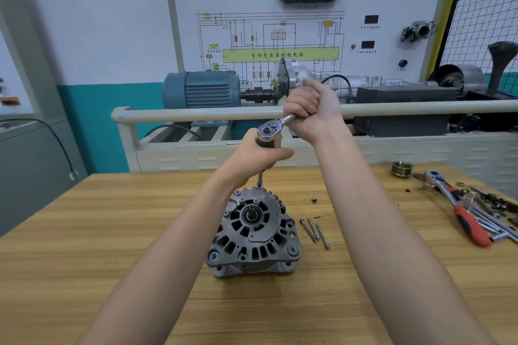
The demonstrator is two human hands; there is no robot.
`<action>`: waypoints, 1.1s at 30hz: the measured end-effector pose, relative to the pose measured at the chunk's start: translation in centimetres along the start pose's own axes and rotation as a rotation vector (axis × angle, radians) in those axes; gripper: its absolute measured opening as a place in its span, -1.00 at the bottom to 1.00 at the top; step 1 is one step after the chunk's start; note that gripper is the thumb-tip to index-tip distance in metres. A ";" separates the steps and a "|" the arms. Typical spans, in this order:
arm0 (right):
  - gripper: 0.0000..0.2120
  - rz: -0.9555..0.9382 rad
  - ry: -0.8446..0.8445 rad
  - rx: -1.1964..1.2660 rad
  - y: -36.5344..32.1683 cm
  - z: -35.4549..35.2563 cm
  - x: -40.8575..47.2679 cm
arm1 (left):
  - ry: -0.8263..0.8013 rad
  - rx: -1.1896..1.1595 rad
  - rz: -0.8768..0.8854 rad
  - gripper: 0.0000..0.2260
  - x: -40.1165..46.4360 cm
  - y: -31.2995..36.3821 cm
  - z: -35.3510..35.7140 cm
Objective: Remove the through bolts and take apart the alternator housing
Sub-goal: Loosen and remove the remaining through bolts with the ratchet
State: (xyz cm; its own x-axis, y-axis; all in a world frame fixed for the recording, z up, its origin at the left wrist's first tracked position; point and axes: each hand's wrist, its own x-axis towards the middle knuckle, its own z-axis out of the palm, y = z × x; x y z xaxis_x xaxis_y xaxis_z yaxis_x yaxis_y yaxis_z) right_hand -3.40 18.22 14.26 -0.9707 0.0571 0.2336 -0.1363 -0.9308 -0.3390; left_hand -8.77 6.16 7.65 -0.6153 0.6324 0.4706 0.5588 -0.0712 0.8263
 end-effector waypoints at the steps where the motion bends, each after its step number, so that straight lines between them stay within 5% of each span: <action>1: -0.47 -0.070 0.027 0.030 0.2 -0.2 -0.5 | 0.056 -0.003 -0.002 -0.56 0.0 -0.1 0.2; 6: -0.47 -0.553 0.120 0.062 3.6 -0.8 -3.5 | 0.503 -0.145 -0.072 -0.61 1.1 0.4 1.8; 9: -0.48 -0.685 0.091 0.020 5.1 -0.7 -4.2 | 0.619 -0.181 -0.090 -0.65 1.4 0.4 2.3; 20: -0.52 0.010 0.032 -0.007 -0.4 0.2 1.1 | -0.068 -0.103 -0.048 -0.65 0.6 0.4 -0.8; 24: -0.54 -0.120 0.046 0.068 0.4 -0.2 0.3 | 0.044 -0.126 -0.041 -0.53 0.7 0.0 -0.3; 30: -0.48 -0.593 0.117 0.081 3.5 -1.4 -3.8 | 0.456 -0.023 -0.057 -0.70 1.0 -0.1 1.9; 33: -0.47 -0.639 0.132 0.074 3.3 -1.4 -4.4 | 0.372 0.002 -0.054 -0.72 1.1 -0.1 1.8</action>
State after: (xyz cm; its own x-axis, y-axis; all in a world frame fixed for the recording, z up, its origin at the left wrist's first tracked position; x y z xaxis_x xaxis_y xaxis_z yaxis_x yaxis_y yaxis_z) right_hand 0.15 15.36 10.82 -0.7195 0.6466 0.2533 -0.6850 -0.7209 -0.1057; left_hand -8.47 8.26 7.49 -0.8036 0.3121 0.5068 0.5208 -0.0437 0.8526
